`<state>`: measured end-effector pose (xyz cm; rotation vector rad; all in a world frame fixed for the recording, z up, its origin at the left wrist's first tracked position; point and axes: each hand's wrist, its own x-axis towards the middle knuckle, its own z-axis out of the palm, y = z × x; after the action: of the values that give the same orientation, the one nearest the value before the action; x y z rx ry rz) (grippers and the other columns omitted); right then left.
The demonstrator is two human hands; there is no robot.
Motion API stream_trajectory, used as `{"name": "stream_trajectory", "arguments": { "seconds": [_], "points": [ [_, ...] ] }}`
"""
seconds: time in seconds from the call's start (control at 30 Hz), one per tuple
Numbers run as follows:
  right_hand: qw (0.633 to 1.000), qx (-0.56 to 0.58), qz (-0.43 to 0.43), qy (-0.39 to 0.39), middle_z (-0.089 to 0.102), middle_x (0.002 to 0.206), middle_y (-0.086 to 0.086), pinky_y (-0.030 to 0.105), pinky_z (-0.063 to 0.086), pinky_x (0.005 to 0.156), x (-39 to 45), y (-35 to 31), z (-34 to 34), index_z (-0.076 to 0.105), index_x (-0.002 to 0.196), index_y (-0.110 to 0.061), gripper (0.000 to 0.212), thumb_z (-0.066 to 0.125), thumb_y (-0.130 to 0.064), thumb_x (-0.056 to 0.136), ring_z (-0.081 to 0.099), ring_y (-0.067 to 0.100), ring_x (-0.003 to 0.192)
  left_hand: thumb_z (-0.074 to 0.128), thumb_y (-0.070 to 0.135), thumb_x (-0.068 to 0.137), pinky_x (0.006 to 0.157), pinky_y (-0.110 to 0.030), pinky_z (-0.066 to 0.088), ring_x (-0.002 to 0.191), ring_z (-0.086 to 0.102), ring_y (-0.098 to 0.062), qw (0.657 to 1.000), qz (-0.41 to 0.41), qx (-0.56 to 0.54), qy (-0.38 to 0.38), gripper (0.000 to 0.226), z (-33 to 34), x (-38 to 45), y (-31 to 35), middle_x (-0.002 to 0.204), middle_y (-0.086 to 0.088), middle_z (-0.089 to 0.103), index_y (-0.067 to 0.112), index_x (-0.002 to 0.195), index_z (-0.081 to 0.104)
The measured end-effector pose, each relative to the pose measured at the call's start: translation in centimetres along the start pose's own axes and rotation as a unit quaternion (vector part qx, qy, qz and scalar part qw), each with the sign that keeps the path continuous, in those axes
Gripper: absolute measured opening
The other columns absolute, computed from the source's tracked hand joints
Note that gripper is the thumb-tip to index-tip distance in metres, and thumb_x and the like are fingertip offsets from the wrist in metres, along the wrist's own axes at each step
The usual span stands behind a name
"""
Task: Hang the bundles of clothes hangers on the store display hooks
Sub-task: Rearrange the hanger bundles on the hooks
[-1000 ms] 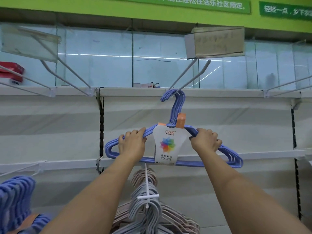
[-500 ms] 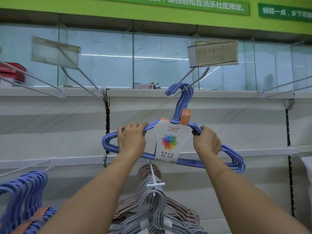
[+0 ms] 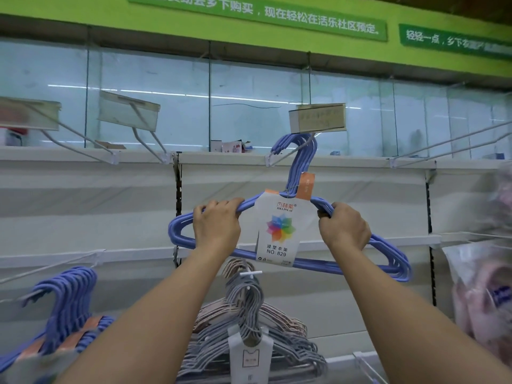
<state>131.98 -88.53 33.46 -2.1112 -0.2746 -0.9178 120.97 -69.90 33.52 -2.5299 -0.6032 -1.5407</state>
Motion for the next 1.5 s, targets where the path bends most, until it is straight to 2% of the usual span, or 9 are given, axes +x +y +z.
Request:
{"name": "stream_trajectory", "arguments": {
  "seconds": [0.33,0.57,0.83,1.07,1.13,1.2,1.27,1.3,1.5],
  "points": [
    [1.000,0.029,0.002,-0.011,0.054,0.076,0.005,0.031,0.038,0.069,-3.2,0.3,-5.5,0.067,0.094,-0.017,0.023,0.052,-0.034,0.093,0.047,0.027,0.071,0.037,0.023,0.099,0.093,-0.037,0.029,0.103,0.052,-0.022,0.999,-0.001,0.027,0.021,0.034,-5.9,-3.3,1.8,0.106,0.003,0.066,0.033,0.129,0.050],
    [0.999,0.035,0.000,-0.010,0.055,0.076,0.005,0.032,0.039,0.068,-6.0,1.0,-8.8,0.066,0.093,-0.017,0.023,0.052,-0.035,0.093,0.049,0.026,0.070,0.037,0.023,0.099,0.095,-0.037,0.028,0.106,0.050,-0.022,1.000,-0.009,0.024,0.014,0.035,-9.3,-6.3,3.0,0.108,0.002,0.066,0.031,0.130,0.050],
    [0.998,0.038,0.004,-0.056,0.064,0.084,0.010,0.033,0.041,0.071,-12.4,1.9,-8.9,0.064,0.089,-0.016,0.021,0.052,-0.033,0.093,0.054,0.032,0.078,0.042,0.020,0.094,0.098,-0.037,0.027,0.112,0.049,-0.021,0.998,-0.048,0.024,-0.018,0.037,-10.6,-13.2,1.2,0.120,0.003,0.061,0.027,0.130,0.050],
    [0.992,0.002,-0.044,-0.115,0.056,0.081,0.006,0.032,0.035,0.071,-18.8,0.2,-7.7,0.062,0.098,-0.019,0.014,0.051,-0.025,0.092,0.048,0.029,0.075,0.039,0.013,0.089,0.115,-0.047,0.010,0.122,0.046,-0.019,0.989,-0.114,0.009,-0.089,0.058,-11.2,-19.1,-1.7,0.132,0.002,0.053,0.027,0.144,0.029],
    [0.988,-0.019,-0.066,-0.135,0.058,0.082,0.007,0.033,0.036,0.073,-20.9,-0.5,-6.9,0.062,0.100,-0.020,0.015,0.051,-0.024,0.090,0.055,0.032,0.081,0.041,0.007,0.086,0.110,-0.042,0.021,0.115,0.050,-0.022,0.987,-0.114,-0.004,-0.111,0.062,-11.5,-20.9,-3.1,0.125,-0.001,0.057,0.028,0.143,0.031],
    [0.985,-0.036,-0.080,-0.147,0.065,0.089,0.010,0.033,0.039,0.075,-23.0,-1.4,-6.1,0.063,0.099,-0.019,0.017,0.051,-0.022,0.088,0.060,0.033,0.088,0.043,0.009,0.088,0.090,-0.037,0.037,0.109,0.053,-0.025,0.984,-0.117,-0.017,-0.131,0.056,-11.7,-22.5,-5.2,0.123,-0.001,0.057,0.030,0.140,0.035],
    [0.984,-0.034,-0.079,-0.158,0.067,0.093,0.011,0.033,0.041,0.076,-25.2,-2.7,-5.0,0.064,0.098,-0.018,0.017,0.052,-0.021,0.087,0.060,0.034,0.090,0.043,0.012,0.092,0.069,-0.035,0.039,0.104,0.056,-0.027,0.979,-0.132,-0.024,-0.155,0.050,-11.9,-23.7,-7.8,0.126,0.000,0.053,0.031,0.137,0.039],
    [0.983,-0.028,-0.073,-0.164,0.067,0.094,0.011,0.033,0.042,0.077,-26.3,-3.4,-4.5,0.064,0.097,-0.018,0.016,0.053,-0.021,0.086,0.060,0.034,0.091,0.042,0.011,0.092,0.064,-0.034,0.038,0.103,0.056,-0.028,0.976,-0.139,-0.021,-0.166,0.049,-12.1,-24.0,-9.2,0.128,0.001,0.050,0.032,0.137,0.039],
    [0.976,-0.009,-0.044,-0.211,0.067,0.094,0.010,0.033,0.043,0.075,-32.6,-9.4,-1.2,0.062,0.098,-0.016,0.015,0.053,-0.015,0.087,0.061,0.032,0.090,0.042,0.007,0.094,0.075,-0.040,0.043,0.110,0.056,-0.030,0.966,-0.169,0.017,-0.197,0.057,-14.8,-25.3,-17.5,0.144,0.004,0.040,0.036,0.142,0.031]
  ]
}}
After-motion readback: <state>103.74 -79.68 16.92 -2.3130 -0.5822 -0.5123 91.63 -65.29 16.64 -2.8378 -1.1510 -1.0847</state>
